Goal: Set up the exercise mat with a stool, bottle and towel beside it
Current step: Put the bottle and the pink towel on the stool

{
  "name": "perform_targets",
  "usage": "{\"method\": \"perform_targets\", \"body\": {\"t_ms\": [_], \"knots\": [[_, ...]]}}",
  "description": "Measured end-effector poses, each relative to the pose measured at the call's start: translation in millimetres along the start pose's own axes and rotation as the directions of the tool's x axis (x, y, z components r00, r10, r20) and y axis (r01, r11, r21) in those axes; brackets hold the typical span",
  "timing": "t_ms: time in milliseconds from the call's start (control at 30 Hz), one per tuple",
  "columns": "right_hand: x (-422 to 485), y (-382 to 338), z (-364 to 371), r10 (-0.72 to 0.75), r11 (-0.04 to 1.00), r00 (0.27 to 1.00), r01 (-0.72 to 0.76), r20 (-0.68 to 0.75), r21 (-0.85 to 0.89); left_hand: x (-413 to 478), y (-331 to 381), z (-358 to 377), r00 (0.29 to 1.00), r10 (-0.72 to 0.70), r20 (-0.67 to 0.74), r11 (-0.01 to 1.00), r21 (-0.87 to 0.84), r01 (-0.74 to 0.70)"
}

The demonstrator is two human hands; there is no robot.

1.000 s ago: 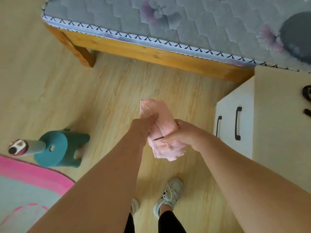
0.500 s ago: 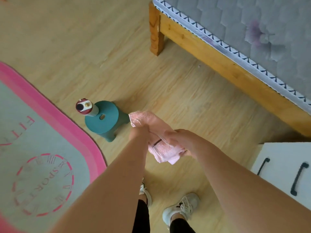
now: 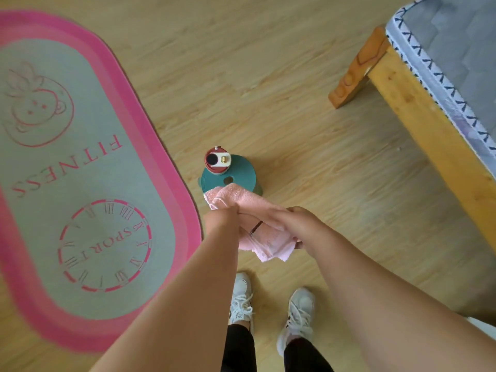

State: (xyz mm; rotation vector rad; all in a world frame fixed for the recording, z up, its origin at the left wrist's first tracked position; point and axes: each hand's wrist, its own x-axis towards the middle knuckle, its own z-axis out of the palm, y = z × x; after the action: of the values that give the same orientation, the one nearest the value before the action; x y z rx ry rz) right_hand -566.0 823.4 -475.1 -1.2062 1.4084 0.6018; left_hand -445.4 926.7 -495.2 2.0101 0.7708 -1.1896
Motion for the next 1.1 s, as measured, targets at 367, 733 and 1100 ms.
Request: {"method": "perform_targets", "body": {"t_ms": [367,733,1100], "knots": [[72.0,-45.5,25.7,-0.024,0.998,0.999,0.026,0.043,-0.051,73.1,-2.8,-20.2,0.985,-0.174,-0.019,0.926,-0.342,0.157],[172.5,-75.0,34.0,-0.336,0.875,0.937,0.275,-0.091,-0.398,139.8,-11.3,6.5,0.995,-0.042,-0.088,0.951,-0.309,0.013],[220.9,-84.1,63.2,-0.347,0.834,0.933,0.260,-0.097,-0.487,173.2,-15.1,29.3,0.997,0.070,0.025,0.989,-0.134,-0.066]]}}
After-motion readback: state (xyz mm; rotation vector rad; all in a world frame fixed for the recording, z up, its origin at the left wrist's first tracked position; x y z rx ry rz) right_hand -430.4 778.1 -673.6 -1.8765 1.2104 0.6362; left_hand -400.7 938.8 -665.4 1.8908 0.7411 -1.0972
